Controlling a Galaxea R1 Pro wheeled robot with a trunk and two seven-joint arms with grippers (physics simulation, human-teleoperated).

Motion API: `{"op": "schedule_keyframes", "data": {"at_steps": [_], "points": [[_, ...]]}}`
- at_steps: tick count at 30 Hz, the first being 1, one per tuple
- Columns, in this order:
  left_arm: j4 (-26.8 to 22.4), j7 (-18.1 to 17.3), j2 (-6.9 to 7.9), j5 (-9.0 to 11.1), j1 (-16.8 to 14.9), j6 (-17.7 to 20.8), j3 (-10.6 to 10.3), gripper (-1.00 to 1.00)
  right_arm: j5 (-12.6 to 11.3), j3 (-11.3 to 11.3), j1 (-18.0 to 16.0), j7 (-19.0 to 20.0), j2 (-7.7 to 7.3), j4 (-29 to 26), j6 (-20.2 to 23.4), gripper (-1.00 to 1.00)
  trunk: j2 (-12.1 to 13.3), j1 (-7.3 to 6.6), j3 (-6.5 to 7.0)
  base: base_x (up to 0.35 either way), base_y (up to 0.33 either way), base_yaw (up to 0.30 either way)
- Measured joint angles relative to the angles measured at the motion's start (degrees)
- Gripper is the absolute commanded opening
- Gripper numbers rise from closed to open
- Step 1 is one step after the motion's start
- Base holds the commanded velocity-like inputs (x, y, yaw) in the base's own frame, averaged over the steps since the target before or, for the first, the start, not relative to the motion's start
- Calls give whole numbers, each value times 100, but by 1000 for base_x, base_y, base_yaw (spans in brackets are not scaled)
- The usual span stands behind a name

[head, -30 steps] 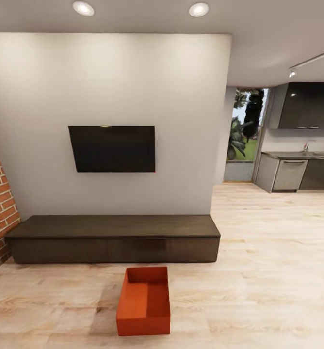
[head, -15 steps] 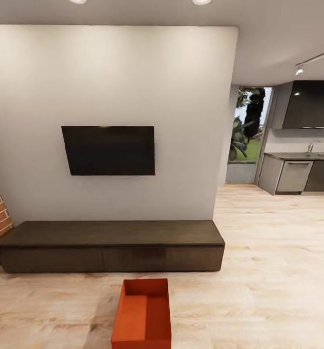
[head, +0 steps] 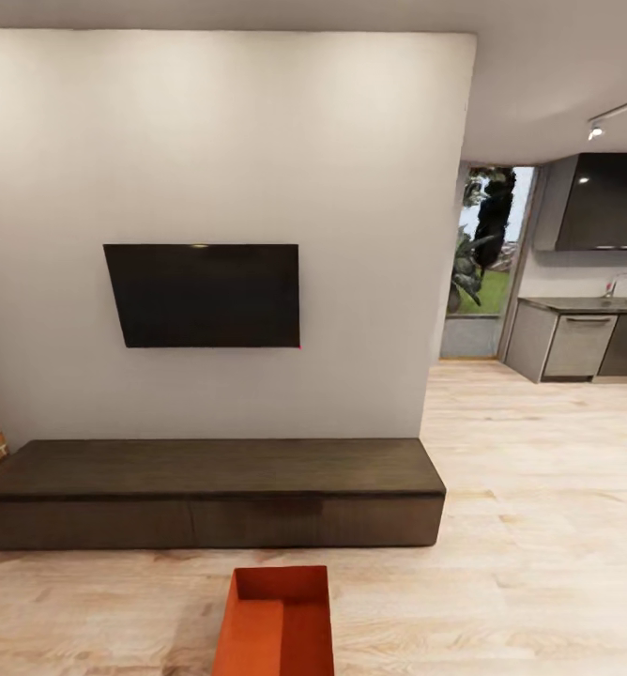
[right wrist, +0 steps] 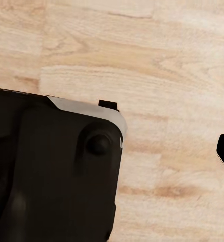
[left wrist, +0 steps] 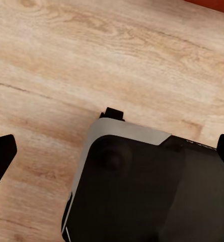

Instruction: Move the two storage containers from the living room to the garage. In the garage, place one container on the floor and stack the other container on top of it (either order is fine).

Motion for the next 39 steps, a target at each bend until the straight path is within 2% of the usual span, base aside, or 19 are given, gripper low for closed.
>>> {"op": "schedule_keyframes", "data": {"at_steps": [16, 24, 39], "points": [[0, 0, 6, 8, 0, 3, 8, 100, 0, -8, 0, -6, 5, 0, -10, 100, 1, 1, 0, 183, 245, 25], [-1, -1, 7, 7, 0, -3, 1, 100, -9, 3, -1, -6, -18, 0, -8, 100, 2, 2, 0, 8, 12, 212], [-7, -1, 0, 1, 0, -3, 5, 100, -9, 14, 0, 27, -59, 0, 1, 100, 1, 3, 0, 0, 0, 8]]}}
